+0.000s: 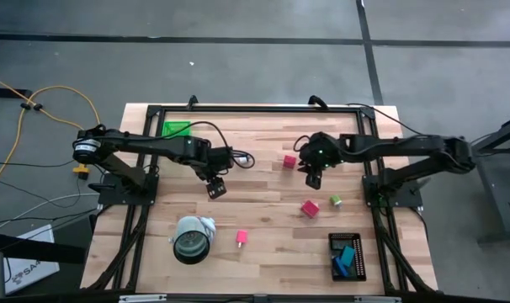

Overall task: Pick & Place Office items
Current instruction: Put the pink white charger adapter into the green bin

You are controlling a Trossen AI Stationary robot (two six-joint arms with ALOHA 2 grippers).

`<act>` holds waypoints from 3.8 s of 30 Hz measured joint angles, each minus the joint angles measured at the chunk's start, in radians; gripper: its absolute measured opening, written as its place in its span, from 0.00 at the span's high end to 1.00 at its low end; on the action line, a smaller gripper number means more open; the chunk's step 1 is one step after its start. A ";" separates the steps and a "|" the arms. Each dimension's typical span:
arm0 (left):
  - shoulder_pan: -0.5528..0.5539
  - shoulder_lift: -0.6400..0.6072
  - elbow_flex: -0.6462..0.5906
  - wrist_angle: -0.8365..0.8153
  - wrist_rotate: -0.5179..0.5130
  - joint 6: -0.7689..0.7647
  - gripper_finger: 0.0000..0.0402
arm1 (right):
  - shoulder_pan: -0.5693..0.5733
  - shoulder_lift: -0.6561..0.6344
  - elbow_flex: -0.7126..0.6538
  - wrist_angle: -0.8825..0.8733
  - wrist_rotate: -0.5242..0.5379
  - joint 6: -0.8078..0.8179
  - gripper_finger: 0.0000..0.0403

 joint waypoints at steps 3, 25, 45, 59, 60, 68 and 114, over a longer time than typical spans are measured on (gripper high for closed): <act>0.000 0.000 0.000 0.006 0.000 0.000 0.47 | 0.000 0.031 0.000 0.015 0.000 -0.003 0.78; 0.000 0.000 0.000 0.016 0.001 0.011 0.47 | -0.075 -0.314 0.000 -0.001 -0.154 0.001 0.78; 0.000 0.000 0.000 0.015 0.001 0.012 0.47 | -0.129 -1.057 -0.223 0.036 -0.214 0.106 0.78; 0.000 0.000 0.000 0.015 0.003 0.012 0.47 | -0.129 -1.215 -0.265 0.031 -0.208 0.074 0.78; 0.000 0.000 0.000 0.016 0.003 0.012 0.47 | -0.129 -1.206 -0.267 0.020 -0.205 0.072 0.78; 0.000 0.001 0.000 0.015 0.003 0.012 0.47 | -0.129 -1.188 -0.269 0.012 -0.180 0.071 0.78; 0.000 0.001 0.000 0.015 0.002 -0.061 0.47 | -0.129 -1.188 -0.269 0.015 -0.183 0.071 0.78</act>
